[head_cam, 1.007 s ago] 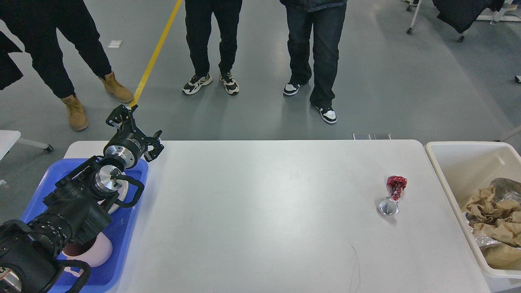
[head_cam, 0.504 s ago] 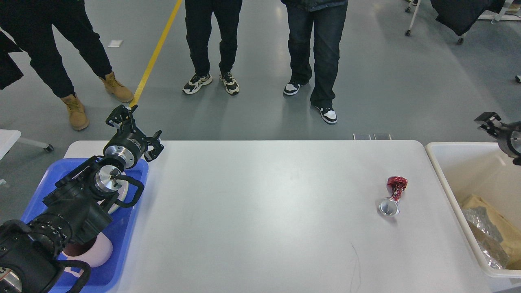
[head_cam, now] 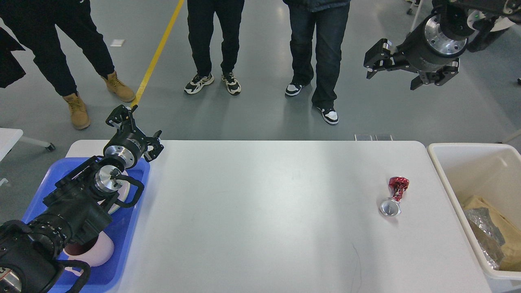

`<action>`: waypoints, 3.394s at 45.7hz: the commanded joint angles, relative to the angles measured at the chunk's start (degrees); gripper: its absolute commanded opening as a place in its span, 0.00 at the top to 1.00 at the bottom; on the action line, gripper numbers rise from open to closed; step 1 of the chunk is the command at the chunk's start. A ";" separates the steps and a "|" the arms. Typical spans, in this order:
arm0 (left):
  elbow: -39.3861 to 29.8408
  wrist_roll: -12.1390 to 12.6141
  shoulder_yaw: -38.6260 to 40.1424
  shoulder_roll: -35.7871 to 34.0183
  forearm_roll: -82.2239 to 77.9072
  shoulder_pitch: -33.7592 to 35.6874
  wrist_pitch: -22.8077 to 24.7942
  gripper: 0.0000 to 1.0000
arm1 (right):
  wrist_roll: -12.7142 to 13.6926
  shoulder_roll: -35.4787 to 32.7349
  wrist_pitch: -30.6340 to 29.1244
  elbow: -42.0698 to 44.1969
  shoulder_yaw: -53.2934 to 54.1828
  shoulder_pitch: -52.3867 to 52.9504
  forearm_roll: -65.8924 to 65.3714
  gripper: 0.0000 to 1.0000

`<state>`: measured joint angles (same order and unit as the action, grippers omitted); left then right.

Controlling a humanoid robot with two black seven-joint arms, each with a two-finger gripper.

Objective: Tidy desktop
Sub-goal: 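Raise the right gripper and bring it back over the table, then lower the right gripper and grasp the red item and small cup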

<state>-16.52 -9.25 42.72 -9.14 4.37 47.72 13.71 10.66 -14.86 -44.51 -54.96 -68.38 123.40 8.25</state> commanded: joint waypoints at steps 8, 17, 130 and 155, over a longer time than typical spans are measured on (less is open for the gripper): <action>0.00 0.02 0.00 0.00 0.02 0.00 0.00 0.03 | -0.20 -1.49 -10.49 -9.28 -3.69 16.51 0.01 0.00; 0.00 0.02 0.00 0.00 0.02 0.00 0.00 0.03 | -0.20 -1.67 -10.49 -9.02 -3.25 16.78 0.09 0.00; 0.00 0.02 0.00 0.00 0.02 0.00 0.00 0.03 | -0.11 10.02 46.44 26.31 4.22 -64.43 -1.93 0.67; 0.00 0.02 0.00 0.00 0.02 0.00 0.00 0.03 | -0.28 9.93 45.65 24.29 3.43 -63.11 -2.10 1.00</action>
<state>-16.52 -9.23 42.73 -9.14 4.37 47.72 13.71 10.46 -4.85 1.36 -29.72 -64.56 59.60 6.23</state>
